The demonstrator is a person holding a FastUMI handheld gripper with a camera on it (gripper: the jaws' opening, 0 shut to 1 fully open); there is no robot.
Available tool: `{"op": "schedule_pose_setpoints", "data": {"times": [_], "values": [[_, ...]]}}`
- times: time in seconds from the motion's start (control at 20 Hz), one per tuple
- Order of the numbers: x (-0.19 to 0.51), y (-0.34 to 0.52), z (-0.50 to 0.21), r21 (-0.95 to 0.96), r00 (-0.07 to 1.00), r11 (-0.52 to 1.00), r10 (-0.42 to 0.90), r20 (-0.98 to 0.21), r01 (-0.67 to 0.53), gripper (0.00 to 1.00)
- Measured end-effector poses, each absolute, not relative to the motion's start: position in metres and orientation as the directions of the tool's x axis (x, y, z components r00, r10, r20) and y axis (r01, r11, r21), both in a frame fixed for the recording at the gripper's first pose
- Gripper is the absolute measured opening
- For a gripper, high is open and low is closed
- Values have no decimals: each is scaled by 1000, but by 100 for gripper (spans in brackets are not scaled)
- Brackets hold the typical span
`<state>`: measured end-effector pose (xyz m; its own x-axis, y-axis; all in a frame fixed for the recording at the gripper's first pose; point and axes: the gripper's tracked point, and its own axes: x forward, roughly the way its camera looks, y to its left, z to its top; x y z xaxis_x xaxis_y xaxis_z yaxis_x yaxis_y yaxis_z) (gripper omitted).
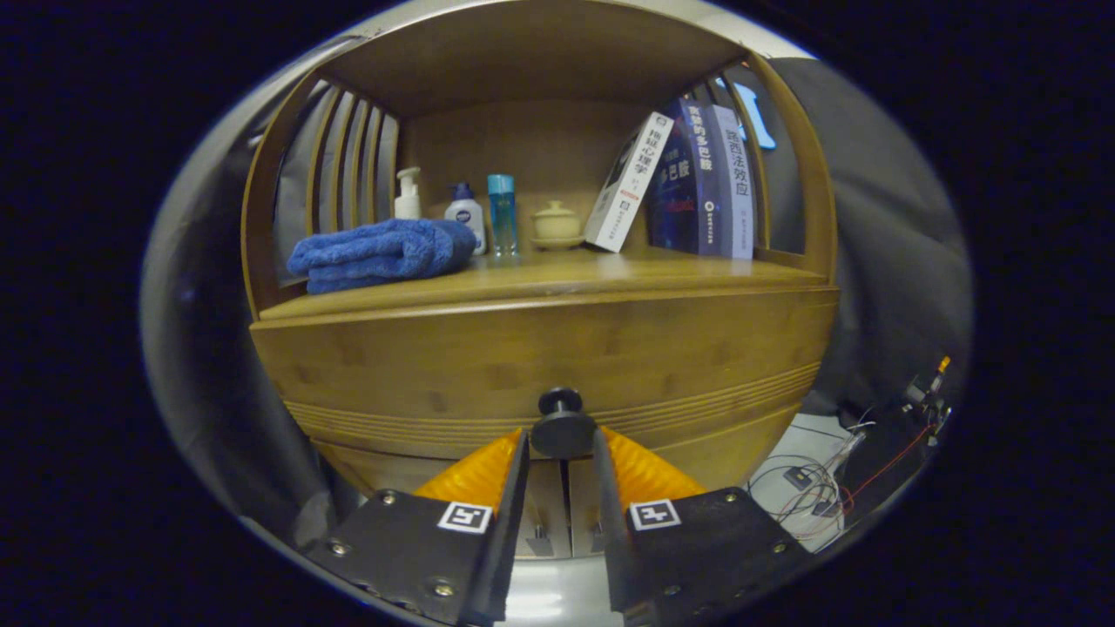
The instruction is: Pull open the drawer, take out the items inside it, and place them on the countertop above the cabinet.
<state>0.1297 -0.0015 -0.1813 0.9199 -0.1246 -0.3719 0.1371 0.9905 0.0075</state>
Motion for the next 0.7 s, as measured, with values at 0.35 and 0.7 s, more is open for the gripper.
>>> {"op": "schedule_pose_setpoints", "data": {"times": [0.35,0.7], "values": [[140,-3,-186,37,923,991,-109,-368,132,51],[153,-3,-188,4,912,990,-126,-391,139,42]]}}
